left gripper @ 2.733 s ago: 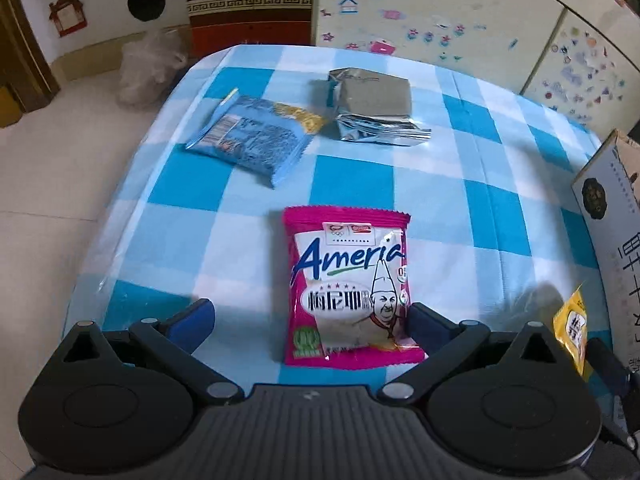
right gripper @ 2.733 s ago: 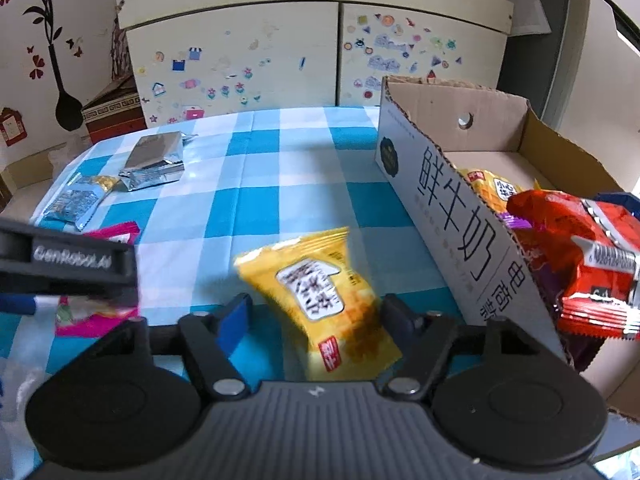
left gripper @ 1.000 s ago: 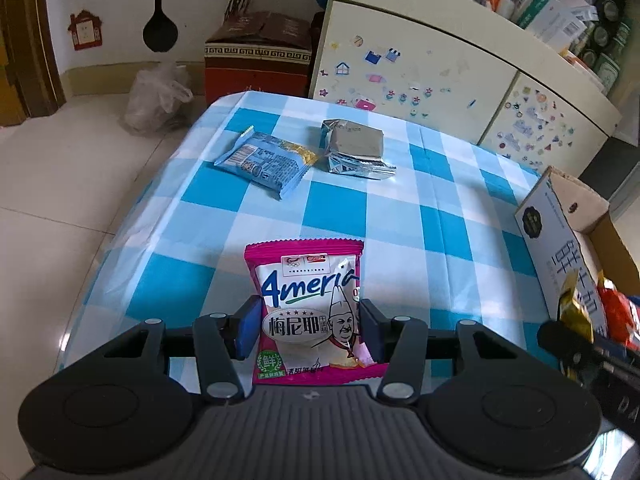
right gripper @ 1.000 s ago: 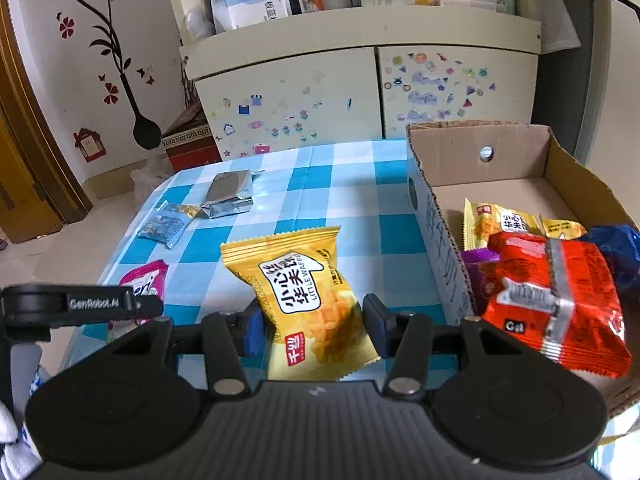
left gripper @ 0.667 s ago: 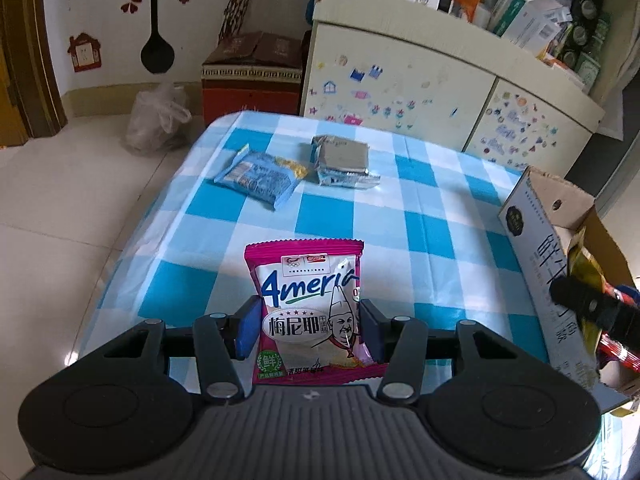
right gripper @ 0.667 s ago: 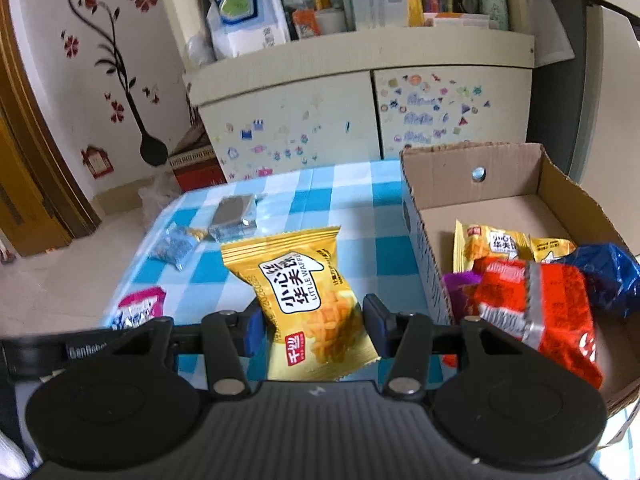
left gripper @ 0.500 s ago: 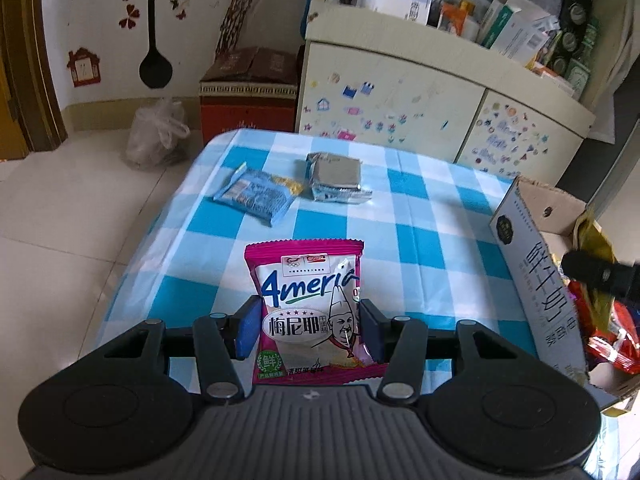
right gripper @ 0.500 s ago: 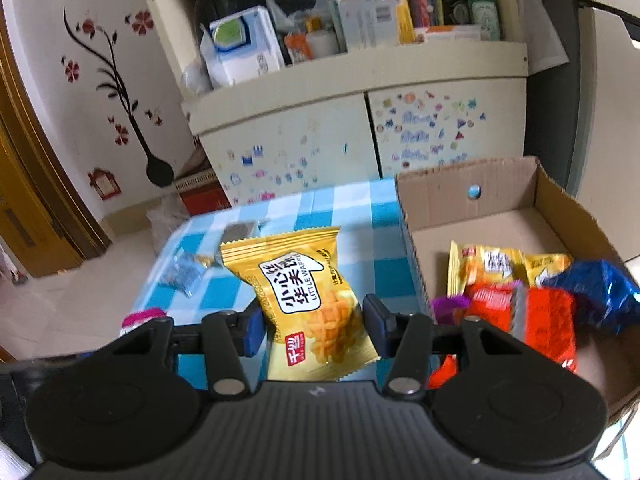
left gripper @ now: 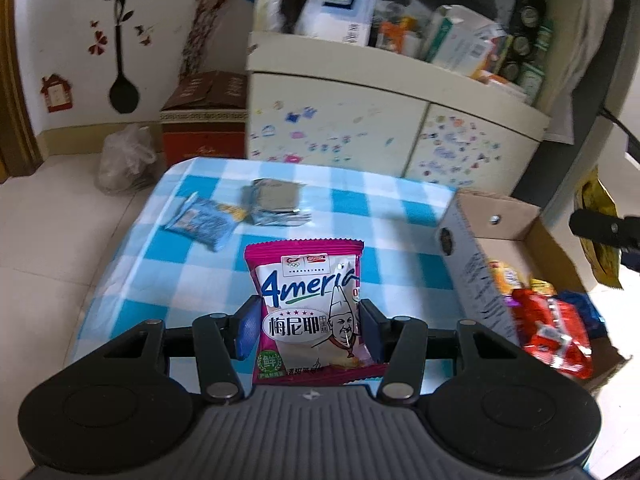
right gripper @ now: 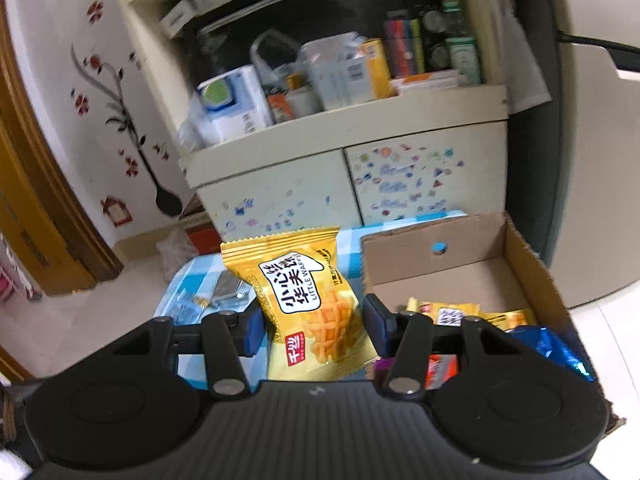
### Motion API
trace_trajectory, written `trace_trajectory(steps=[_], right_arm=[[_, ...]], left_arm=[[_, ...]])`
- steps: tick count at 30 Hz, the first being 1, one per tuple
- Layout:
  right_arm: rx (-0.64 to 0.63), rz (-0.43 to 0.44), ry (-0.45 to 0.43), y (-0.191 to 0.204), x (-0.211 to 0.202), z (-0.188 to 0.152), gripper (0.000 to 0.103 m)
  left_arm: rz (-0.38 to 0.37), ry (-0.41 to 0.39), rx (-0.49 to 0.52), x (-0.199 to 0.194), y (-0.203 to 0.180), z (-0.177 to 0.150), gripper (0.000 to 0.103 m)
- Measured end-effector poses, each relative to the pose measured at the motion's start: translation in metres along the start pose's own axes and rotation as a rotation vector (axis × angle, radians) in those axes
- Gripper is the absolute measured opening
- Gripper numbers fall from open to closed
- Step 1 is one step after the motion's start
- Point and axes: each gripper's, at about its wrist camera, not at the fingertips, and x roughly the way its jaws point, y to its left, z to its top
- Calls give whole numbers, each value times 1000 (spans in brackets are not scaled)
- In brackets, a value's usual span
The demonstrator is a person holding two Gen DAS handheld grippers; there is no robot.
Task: Organize snacks
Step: 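Carry both packets over the box and open both tools to drop them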
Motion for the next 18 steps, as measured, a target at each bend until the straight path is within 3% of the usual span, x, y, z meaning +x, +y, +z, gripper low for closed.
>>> trace_trajectory(steps=[18], right_arm=[[330, -68, -119, -84, -27, 26, 50]], left_arm=[[-138, -13, 66, 6, -82, 18, 57]])
